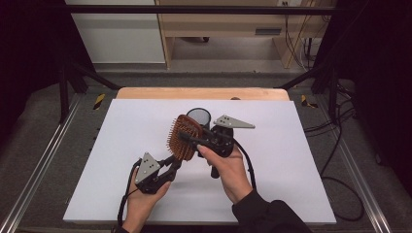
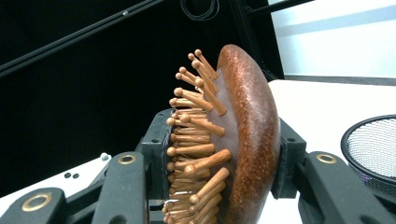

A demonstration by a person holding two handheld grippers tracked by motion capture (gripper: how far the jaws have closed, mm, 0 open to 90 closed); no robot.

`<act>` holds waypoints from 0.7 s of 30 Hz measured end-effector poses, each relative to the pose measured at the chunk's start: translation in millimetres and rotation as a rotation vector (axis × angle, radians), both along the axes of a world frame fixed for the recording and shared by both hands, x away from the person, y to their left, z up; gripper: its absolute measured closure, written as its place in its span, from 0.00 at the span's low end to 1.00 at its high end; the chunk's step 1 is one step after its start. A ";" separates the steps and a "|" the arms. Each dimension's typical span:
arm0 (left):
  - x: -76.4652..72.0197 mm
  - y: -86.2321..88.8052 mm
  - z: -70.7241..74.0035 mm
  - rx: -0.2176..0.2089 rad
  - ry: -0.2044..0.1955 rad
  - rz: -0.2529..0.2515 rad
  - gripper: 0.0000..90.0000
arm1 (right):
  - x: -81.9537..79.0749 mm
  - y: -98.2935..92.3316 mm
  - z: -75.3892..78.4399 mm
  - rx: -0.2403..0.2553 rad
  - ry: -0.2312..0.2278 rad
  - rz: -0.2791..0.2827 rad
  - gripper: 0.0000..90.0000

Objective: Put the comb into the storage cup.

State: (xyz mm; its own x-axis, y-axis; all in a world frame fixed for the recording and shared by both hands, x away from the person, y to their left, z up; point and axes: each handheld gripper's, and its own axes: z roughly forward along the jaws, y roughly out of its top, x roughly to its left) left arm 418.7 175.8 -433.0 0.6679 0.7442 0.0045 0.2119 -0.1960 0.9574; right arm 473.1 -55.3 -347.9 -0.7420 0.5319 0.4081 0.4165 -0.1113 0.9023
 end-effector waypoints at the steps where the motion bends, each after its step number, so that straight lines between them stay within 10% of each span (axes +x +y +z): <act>1: 0.0 2.0 0.6 -0.008 -0.001 0.008 0.74 | 1.0 -0.8 0.8 -0.004 -0.005 -0.007 0.58; 21: -4.8 58.3 -3.2 -0.067 -0.003 0.214 0.11 | 20.6 -54.1 18.3 0.003 -0.013 -0.148 0.58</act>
State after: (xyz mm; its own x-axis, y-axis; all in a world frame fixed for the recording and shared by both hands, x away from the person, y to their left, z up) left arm 413.9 234.0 -436.3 0.4949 0.8676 -0.0475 0.2385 -0.0831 0.9676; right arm 493.7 -109.4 -329.6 -0.6608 0.6345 0.4009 0.3839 -0.1732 0.9070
